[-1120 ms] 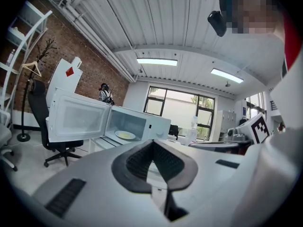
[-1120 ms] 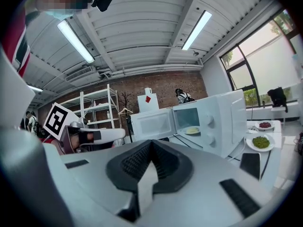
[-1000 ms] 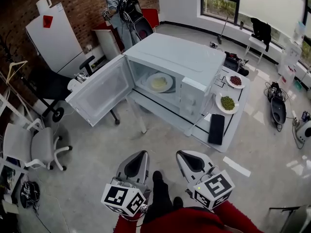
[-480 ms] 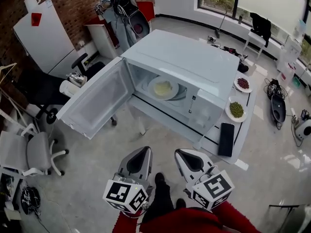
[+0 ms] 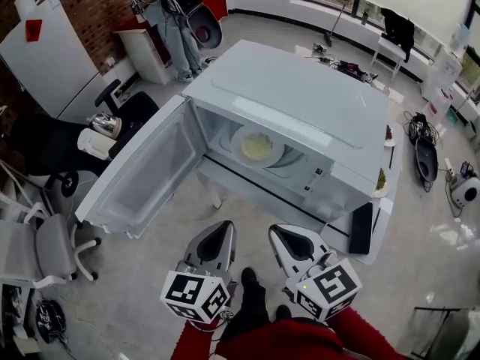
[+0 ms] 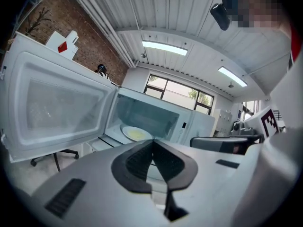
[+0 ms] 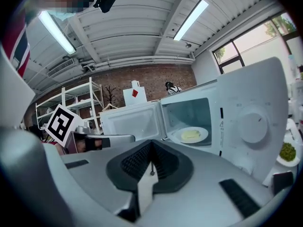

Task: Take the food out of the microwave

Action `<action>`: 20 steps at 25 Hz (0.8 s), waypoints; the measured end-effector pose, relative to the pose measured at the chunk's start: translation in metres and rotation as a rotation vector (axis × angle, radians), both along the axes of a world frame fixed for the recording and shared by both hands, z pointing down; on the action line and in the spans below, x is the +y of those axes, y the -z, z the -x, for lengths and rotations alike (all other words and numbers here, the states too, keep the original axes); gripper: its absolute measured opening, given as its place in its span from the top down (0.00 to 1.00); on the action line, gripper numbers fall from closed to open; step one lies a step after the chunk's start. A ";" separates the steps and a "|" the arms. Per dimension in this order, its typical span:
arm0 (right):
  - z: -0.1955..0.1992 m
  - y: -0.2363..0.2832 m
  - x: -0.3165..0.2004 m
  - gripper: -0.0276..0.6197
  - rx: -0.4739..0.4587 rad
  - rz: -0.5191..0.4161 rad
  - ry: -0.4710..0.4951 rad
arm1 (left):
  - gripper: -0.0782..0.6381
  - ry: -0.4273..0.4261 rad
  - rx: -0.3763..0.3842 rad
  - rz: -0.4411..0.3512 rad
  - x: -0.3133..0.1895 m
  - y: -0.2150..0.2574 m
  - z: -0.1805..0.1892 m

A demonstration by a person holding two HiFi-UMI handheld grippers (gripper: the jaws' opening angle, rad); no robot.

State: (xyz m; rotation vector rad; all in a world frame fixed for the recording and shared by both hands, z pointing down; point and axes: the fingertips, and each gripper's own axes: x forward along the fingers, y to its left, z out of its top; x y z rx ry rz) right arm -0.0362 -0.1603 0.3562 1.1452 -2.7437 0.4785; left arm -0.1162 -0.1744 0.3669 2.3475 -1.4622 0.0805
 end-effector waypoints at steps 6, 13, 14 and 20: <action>0.007 -0.007 -0.021 0.94 0.014 0.012 -0.030 | 0.88 -0.033 0.012 0.033 -0.028 -0.013 0.002; 0.014 -0.014 -0.050 0.94 0.033 0.036 -0.059 | 0.88 -0.075 0.008 0.058 -0.064 -0.024 0.002; 0.016 -0.015 -0.053 0.94 0.037 0.039 -0.062 | 0.88 -0.081 0.007 0.063 -0.068 -0.026 0.002; 0.019 -0.023 -0.070 0.94 0.056 0.067 -0.089 | 0.88 -0.117 0.040 0.105 -0.090 -0.040 -0.001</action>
